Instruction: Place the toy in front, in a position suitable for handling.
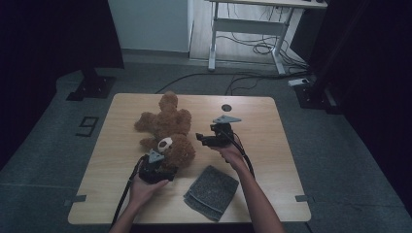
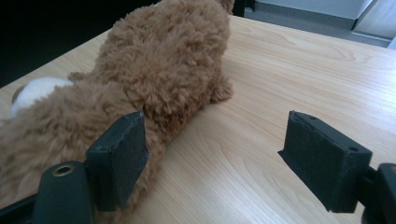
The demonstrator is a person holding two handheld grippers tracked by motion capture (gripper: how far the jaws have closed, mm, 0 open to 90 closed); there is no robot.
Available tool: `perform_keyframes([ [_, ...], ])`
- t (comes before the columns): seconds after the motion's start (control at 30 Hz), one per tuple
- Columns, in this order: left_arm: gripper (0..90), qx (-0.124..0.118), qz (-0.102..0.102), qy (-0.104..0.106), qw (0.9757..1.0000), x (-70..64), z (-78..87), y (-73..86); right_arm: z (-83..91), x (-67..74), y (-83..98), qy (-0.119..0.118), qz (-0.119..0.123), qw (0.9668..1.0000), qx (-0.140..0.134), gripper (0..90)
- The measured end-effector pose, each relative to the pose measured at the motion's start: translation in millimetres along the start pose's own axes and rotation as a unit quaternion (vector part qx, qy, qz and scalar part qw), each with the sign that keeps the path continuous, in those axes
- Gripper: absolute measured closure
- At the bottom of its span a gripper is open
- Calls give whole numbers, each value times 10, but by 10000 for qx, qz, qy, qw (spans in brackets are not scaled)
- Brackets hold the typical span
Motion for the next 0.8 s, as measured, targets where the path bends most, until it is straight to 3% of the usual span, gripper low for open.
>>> perform_keyframes([
  [0.2,209,30,-11,-11,10000,-22,-20,8,-100,11,-28,-109,-176,9998,-66,213],
  [0.47,228,17,-21,-70,10000,-24,-32,6,-175,11,-33,-95,-203,9997,-16,211],
  [0.8,246,11,-21,-68,10000,-28,-35,2,-261,72,-168,-127,-126,9998,19,210],
])
Point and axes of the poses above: each handheld gripper's, and its own axes: z roughly backward along the jaws, y roughly out of its underside, x roughly to its left, the point moved 4 cm from there along -z, roughly forward along the jaws, and after that the axes turned 8 degrees about y, right-handed, at the moved point
